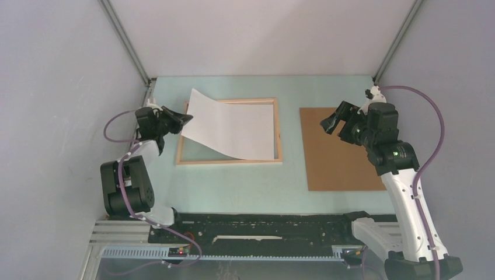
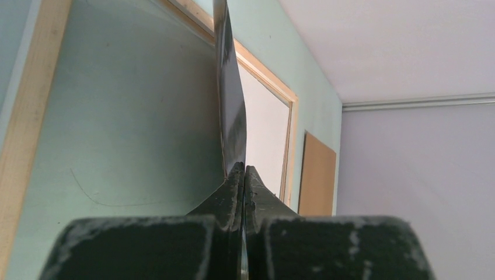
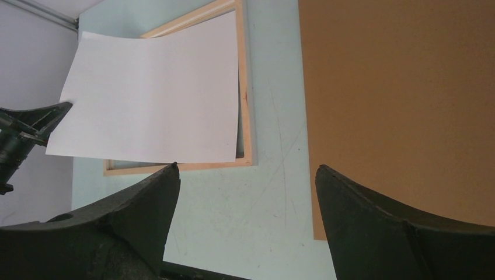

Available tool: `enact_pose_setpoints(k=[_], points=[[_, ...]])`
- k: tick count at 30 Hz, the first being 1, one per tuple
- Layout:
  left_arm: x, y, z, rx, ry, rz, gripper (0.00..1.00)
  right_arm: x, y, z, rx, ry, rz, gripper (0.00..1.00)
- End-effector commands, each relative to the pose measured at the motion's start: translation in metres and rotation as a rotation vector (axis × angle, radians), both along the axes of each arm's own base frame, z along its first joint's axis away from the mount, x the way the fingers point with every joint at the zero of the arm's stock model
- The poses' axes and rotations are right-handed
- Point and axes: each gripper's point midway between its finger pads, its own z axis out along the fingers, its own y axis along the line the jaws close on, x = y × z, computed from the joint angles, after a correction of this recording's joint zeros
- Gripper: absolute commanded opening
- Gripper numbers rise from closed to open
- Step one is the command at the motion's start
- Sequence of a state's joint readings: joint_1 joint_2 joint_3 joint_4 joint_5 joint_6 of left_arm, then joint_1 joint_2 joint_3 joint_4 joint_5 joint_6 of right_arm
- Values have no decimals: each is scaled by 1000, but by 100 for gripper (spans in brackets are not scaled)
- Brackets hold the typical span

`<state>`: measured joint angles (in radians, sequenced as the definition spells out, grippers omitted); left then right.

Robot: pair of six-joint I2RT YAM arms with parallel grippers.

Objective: Put the photo into the frame
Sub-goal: Turn over the photo from the photo frame.

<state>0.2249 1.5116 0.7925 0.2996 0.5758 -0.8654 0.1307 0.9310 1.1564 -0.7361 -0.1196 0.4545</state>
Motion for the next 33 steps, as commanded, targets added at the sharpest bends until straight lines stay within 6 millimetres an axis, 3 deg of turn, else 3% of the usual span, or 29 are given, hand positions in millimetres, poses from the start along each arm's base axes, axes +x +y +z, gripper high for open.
enact_pose_setpoints(k=[1, 11, 18, 33], points=[[4, -5, -2, -8, -38, 28, 0, 2, 1, 6, 7, -37, 9, 93], [-2, -8, -21, -29, -18, 76, 0, 1, 2, 4, 17, -30, 14, 93], [-12, 0, -13, 11, -46, 121, 0, 0, 3, 4, 18, -30, 16, 92], [-28, 9, -18, 117, -66, 133, 0, 0, 6, 3, 35, -32, 27, 92]])
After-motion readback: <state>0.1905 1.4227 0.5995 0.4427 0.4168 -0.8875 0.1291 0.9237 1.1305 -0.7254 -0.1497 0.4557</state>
